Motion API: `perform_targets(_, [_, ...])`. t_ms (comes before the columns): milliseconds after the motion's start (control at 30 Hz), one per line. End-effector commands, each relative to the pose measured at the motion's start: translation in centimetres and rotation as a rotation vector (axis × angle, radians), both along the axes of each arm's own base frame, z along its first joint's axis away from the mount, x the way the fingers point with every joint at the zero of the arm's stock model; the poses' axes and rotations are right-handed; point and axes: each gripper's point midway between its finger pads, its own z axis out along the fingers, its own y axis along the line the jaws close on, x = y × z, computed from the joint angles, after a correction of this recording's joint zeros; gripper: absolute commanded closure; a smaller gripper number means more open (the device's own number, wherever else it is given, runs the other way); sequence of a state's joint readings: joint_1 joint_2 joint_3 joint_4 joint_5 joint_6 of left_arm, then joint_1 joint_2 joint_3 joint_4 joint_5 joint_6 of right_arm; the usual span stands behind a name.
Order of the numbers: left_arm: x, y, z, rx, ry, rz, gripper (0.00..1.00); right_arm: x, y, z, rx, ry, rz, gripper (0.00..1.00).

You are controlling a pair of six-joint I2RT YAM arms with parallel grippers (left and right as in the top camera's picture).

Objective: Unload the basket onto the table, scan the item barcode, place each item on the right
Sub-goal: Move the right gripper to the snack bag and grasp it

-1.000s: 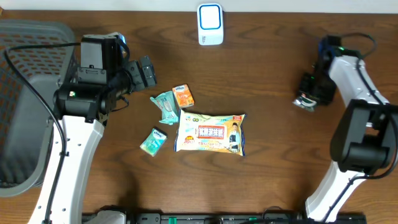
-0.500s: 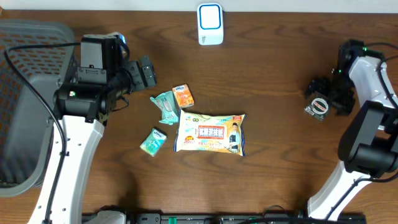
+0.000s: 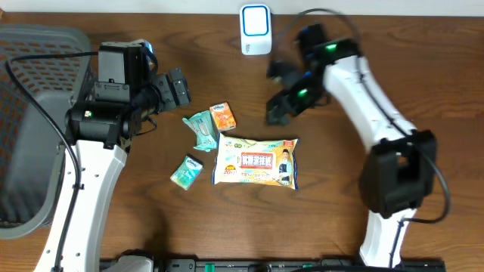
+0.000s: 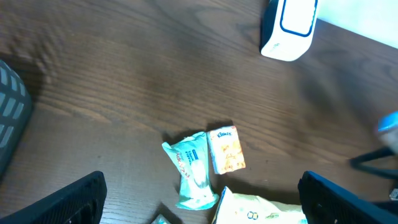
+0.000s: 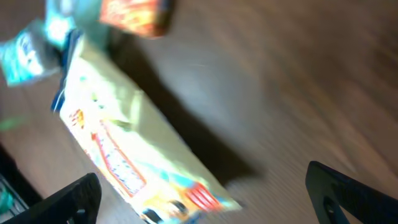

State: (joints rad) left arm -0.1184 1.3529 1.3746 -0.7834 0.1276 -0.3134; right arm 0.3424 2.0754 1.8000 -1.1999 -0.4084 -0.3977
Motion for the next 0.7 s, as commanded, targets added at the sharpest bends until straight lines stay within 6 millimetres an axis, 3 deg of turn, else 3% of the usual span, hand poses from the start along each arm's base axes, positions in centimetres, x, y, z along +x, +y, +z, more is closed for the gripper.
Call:
perform_targets(0, [0.1, 0.3, 0.1, 0.011, -0.005, 0.007, 0.02, -1.6, 2.4, -3.0, 0.002, 0.036, 0.175, 0.01])
perform_targets(267, [0.1, 0.3, 0.1, 0.010, -0.005, 0.006, 0.02, -6.0, 3.5, -7.3, 0.051, 0.240, 0.346, 0.01])
perform_targets(433, [0.1, 0.3, 0.1, 0.011, -0.005, 0.007, 0.02, -6.9, 3.2, -8.5, 0.041, 0.308, 0.343, 0.05])
perform_targets(500, [0.1, 0.3, 0.1, 0.010, -0.005, 0.006, 0.03, -7.7, 3.1, -9.2, 0.029, 0.343, 0.347, 0.25])
perform_targets(633, [0.1, 0.3, 0.1, 0.010, -0.005, 0.006, 0.02, -8.9, 2.9, -10.2, 0.019, 0.375, 0.353, 0.51])
perform_targets(667, [0.1, 0.3, 0.1, 0.010, -0.005, 0.006, 0.03, -9.3, 2.8, -10.6, 0.016, 0.386, 0.353, 0.64])
